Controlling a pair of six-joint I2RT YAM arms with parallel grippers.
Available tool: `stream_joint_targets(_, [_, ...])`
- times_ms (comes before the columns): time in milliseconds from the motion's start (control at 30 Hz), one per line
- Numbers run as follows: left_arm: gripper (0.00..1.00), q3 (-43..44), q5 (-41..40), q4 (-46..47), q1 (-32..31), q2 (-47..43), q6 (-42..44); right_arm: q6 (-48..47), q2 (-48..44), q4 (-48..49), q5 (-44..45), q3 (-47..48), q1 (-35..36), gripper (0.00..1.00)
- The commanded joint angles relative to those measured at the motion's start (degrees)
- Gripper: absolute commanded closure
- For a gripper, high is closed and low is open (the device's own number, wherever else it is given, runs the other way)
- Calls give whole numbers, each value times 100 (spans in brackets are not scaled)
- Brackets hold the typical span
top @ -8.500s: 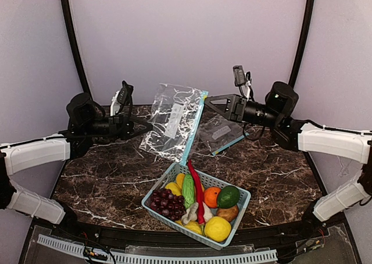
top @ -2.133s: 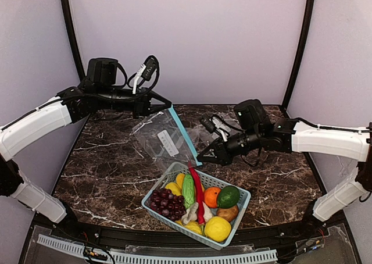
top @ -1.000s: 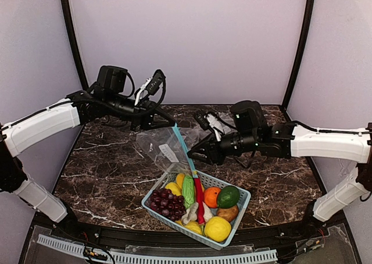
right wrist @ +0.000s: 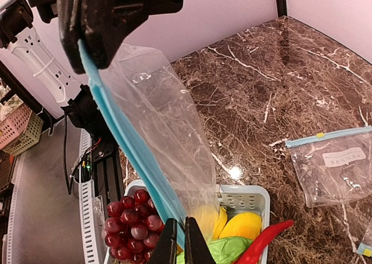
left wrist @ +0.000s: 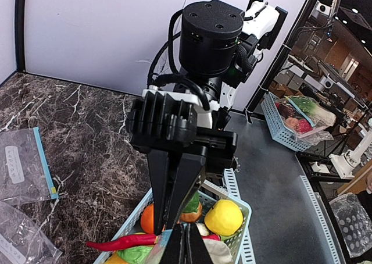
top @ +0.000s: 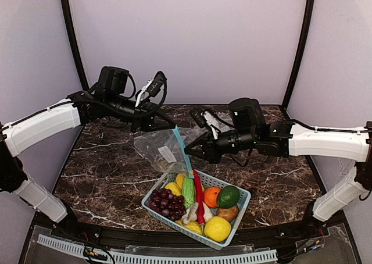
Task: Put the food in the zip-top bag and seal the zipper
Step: Pass from the left arm to the right
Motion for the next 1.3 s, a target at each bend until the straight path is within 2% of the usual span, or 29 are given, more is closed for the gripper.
stream_joint_targets(0, [99,-80,101,-100,-40,50,73,7,104,276,-132,64,60,94])
stream_joint_targets(167, [99,-71,137,-102,-48,44,64,-4,151,288,-16,82,81,95])
stream_joint_targets(233, [99,-71,136,-104,-57,37,61,-5,174,284,-2,99,81,100])
stream_joint_targets(400, [99,-71,53,-127,-59,46,93,43,161,292,-39,94,85,100])
stream_joint_targets(467, [98,-33,-220,-189,-58,36,118,129,128,423,107,92,89,100])
stream_joint_targets(533, [79,22,-737,-314,-56,-2,198,296,155,344,418,152,90,100])
stream_joint_targets(567, [59,24,-1216,-333,-60,-70,242,389,184,205,586,229,90,100])
stream_joint_targets(600, [51,-8,-1517,-336,-60,-118,261,494,231,75,756,306,88,100])
stream_joint_targets(633, [36,-39,-2112,-302,-56,-224,317,592,282,-54,897,389,89,100])
stream_joint_targets(700, [25,-183,-2929,-174,-58,-427,356,798,387,-267,1154,530,77,100])
stream_joint_targets(767, [21,-327,-3443,-41,-59,-607,404,967,486,-357,1240,624,61,100])
stream_joint_targets(1000, [19,-619,-4237,345,-306,-818,161,1660,804,-561,1642,915,-21,100])
stream_joint_targets(1100, [19,-458,-4194,187,-469,-564,-72,1772,865,-520,1623,1001,-20,100])
stream_joint_targets(1267, [25,-290,-3707,140,-535,-62,-833,1860,854,-363,1544,1000,-23,100])
